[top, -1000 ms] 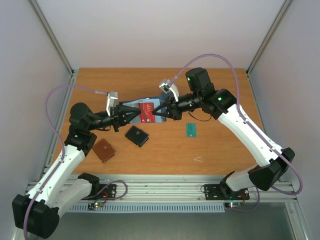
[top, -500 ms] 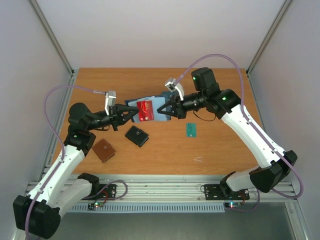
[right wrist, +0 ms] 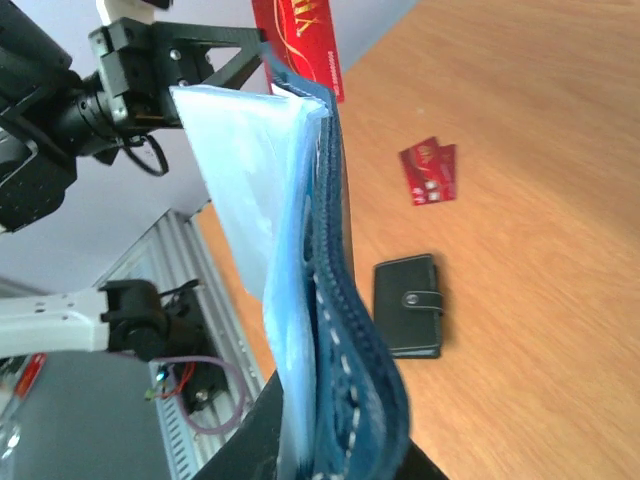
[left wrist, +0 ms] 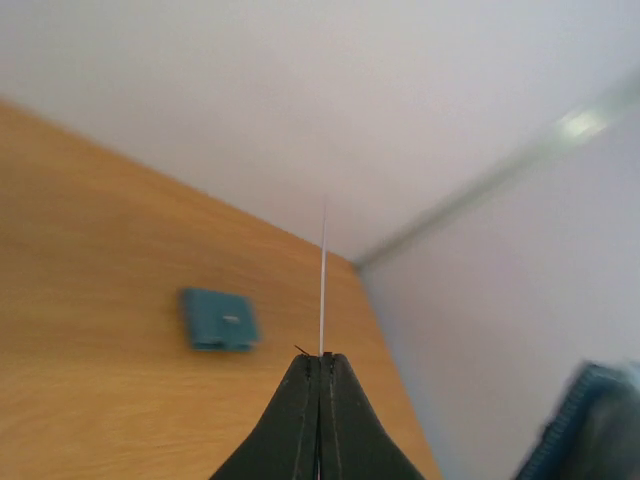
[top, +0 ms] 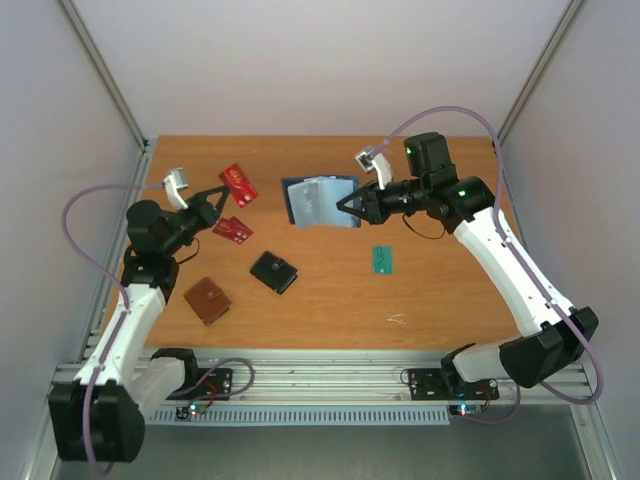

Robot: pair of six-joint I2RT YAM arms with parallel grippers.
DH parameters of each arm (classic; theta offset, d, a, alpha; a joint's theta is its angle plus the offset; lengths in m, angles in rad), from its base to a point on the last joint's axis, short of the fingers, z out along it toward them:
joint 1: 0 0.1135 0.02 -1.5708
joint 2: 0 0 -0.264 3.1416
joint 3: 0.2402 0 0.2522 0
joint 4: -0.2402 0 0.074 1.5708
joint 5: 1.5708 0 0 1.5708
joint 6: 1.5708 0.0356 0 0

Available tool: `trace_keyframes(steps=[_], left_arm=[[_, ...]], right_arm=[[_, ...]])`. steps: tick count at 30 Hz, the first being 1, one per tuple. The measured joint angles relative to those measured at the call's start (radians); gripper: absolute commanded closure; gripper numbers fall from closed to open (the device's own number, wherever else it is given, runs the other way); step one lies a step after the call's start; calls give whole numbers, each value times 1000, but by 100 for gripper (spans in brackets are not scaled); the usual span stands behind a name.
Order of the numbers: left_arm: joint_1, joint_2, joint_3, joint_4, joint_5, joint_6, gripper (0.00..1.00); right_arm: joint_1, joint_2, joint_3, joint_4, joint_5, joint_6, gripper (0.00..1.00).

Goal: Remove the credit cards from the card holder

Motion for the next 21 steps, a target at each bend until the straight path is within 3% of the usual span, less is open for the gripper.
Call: trace_keyframes(steps=[5, 9, 21], left_arm=[[108, 161, 13, -116, -196, -180, 100], [116, 279, 51, -192, -281, -276, 100], [114, 673, 225, -286, -382, -414, 100]], right_arm=[[-30, 26, 8, -2, 26, 28, 99], [-30, 86, 44, -1, 23, 30, 99], [-72, 386, 302, -45, -83, 19, 99]])
